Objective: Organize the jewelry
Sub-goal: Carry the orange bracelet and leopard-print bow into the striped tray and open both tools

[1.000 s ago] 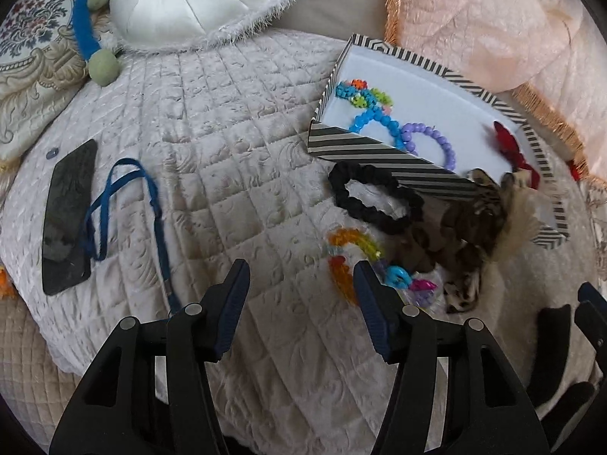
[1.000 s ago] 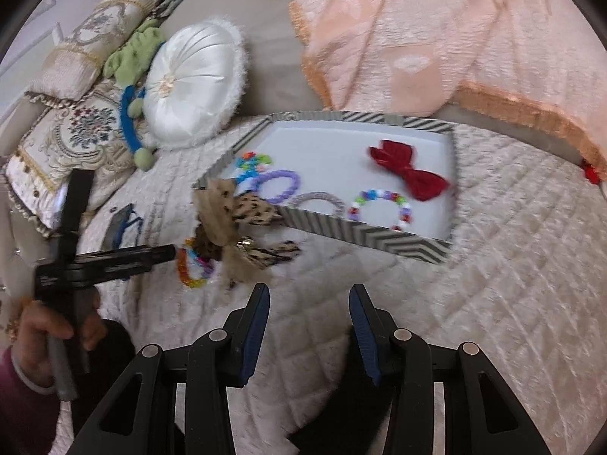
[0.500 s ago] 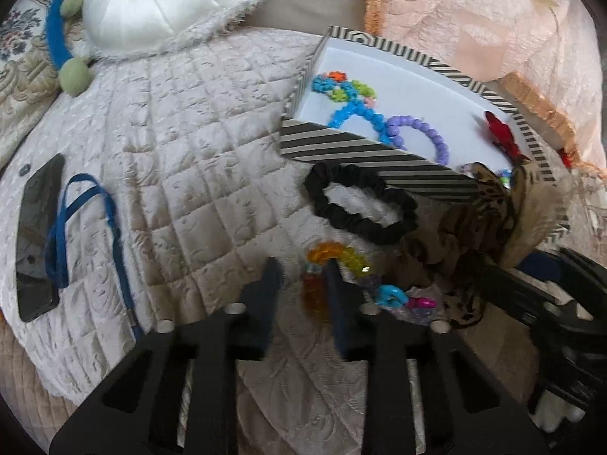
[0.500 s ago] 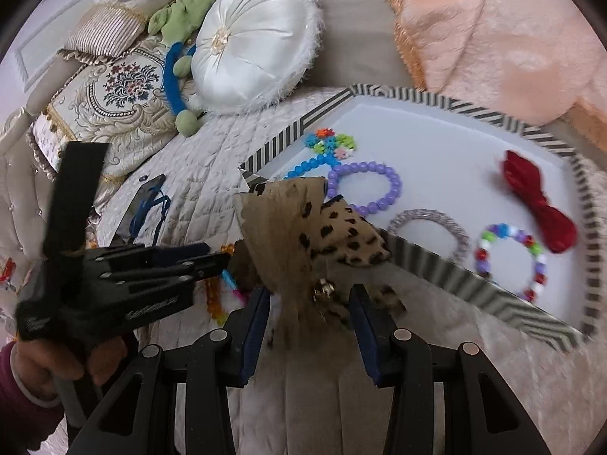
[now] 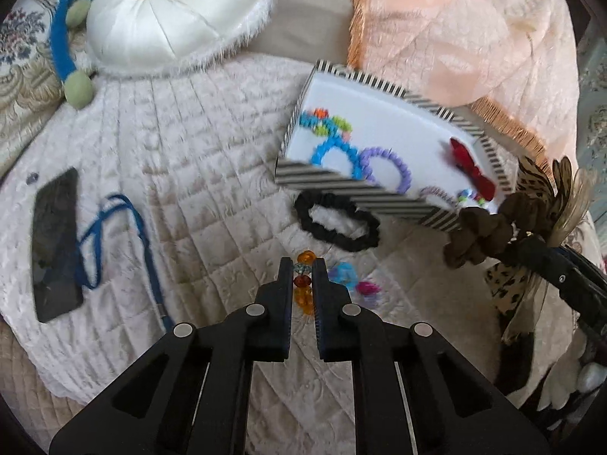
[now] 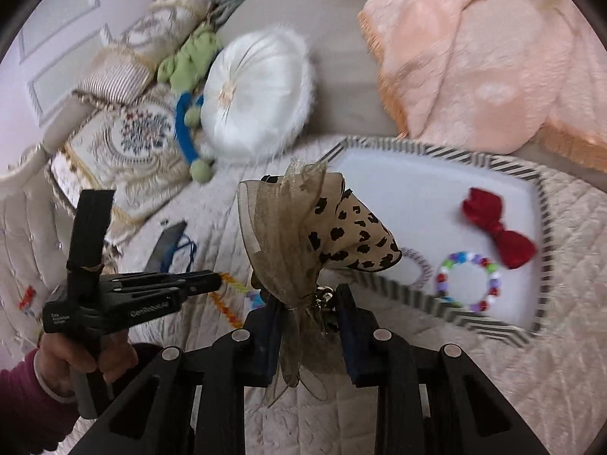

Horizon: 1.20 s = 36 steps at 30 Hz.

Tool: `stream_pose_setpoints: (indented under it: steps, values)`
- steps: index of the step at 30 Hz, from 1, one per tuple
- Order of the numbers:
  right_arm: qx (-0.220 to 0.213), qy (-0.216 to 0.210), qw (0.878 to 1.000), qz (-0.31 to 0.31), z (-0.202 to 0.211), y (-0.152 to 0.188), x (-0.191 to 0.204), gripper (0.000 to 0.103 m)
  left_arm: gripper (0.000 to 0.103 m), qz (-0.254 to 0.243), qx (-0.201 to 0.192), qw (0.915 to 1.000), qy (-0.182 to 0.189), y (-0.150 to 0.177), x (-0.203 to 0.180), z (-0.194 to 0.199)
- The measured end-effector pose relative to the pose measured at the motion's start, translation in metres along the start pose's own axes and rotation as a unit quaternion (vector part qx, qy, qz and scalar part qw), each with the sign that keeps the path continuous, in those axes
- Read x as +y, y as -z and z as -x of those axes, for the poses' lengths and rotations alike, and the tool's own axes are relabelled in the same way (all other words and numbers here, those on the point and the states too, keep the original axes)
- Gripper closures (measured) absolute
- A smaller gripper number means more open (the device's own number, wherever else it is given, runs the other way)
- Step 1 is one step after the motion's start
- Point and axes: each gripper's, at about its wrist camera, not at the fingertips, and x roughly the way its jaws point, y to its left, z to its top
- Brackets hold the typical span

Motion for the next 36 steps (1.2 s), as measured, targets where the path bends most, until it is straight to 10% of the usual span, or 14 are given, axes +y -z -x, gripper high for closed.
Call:
stream_pose_setpoints:
  steps: [17,36]
  values:
    - [-0.060,0.064,0.995,-0.042,0.058,-0.026,-0.043,0.077,0.094,-0.036,-0.067,0.9971,-0.003,-0.068,-0.046,0.048]
    - [0.059,0.073,0.993,-0.073,-0.072,-0.073,-0.111,0.077,0.094,-0.043,0.003,0.9989,-0.015,-0.151,-0.109,-0.100]
